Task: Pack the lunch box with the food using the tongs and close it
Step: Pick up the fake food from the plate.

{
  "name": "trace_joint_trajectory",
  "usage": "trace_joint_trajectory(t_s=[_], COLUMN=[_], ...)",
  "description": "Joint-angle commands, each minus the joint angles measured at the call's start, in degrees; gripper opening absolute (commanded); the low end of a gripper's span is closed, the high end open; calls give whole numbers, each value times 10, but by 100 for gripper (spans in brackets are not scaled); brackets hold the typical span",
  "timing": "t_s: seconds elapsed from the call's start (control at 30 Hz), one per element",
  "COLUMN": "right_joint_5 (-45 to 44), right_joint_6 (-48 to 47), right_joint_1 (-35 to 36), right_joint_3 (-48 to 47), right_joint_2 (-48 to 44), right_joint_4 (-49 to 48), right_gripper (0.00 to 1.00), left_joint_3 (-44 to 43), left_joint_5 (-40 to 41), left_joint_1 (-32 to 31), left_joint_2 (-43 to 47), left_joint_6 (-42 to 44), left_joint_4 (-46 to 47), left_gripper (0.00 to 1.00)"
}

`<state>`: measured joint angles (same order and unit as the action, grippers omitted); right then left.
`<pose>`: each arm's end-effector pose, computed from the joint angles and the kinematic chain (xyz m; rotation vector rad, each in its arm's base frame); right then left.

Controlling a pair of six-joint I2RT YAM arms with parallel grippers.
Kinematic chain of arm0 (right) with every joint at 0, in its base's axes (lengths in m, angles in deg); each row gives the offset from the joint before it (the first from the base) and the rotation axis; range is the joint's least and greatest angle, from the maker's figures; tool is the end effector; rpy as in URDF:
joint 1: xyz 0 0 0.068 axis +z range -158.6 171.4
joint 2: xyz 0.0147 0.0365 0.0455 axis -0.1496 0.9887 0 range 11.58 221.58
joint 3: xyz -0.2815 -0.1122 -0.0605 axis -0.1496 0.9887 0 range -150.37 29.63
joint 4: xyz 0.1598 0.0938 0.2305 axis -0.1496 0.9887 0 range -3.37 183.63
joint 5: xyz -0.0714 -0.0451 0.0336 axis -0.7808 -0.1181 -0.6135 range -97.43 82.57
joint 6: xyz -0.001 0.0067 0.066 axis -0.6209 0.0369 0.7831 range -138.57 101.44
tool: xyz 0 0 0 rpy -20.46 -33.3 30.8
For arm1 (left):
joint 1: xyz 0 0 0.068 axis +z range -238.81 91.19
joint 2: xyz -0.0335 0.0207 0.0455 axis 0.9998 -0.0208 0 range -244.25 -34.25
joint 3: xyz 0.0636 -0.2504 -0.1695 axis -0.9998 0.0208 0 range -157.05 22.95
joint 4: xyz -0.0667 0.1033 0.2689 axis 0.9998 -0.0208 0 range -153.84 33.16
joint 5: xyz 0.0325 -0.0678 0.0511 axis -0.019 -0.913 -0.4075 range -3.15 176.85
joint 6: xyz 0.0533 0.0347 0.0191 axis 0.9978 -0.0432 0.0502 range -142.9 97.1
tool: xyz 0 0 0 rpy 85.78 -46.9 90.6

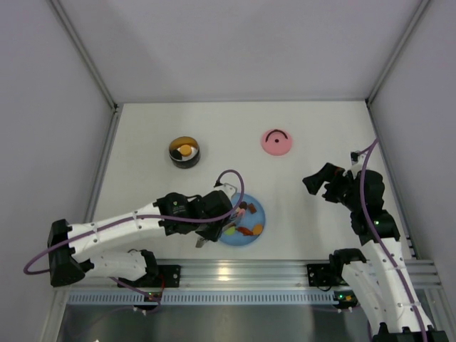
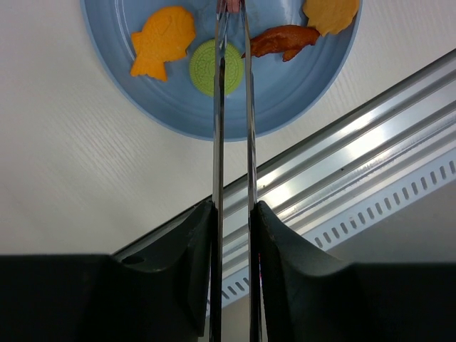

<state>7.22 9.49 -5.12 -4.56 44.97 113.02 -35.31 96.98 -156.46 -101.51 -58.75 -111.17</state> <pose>0.1603 0.0230 0.2893 0.2738 2.0364 0.6040 0.1026 -0.2251 0.2942 0.6838 2.6076 -0.3538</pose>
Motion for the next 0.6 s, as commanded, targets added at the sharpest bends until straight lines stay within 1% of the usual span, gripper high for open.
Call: trace_joint_trajectory(t_s=[0.0, 0.43, 0.57], right_joint_5=[-5, -6, -6], right_joint_6=[-9, -8, -8], right_joint_1=[-8, -9, -9], right_joint_3=[-20, -19, -20], right_joint_2=[-7, -8, -8], right_joint_4=[2, 0, 1], right_gripper=[96, 96, 96], left_joint_3=[-26, -47, -63], left_joint_5=[9, 23, 47], left_joint_1=[-4, -5, -4], left_joint_2=[9, 31, 45], left_joint_6=[3, 3, -3], left_joint_4=[-4, -14, -27], left_gripper=[32, 24, 21])
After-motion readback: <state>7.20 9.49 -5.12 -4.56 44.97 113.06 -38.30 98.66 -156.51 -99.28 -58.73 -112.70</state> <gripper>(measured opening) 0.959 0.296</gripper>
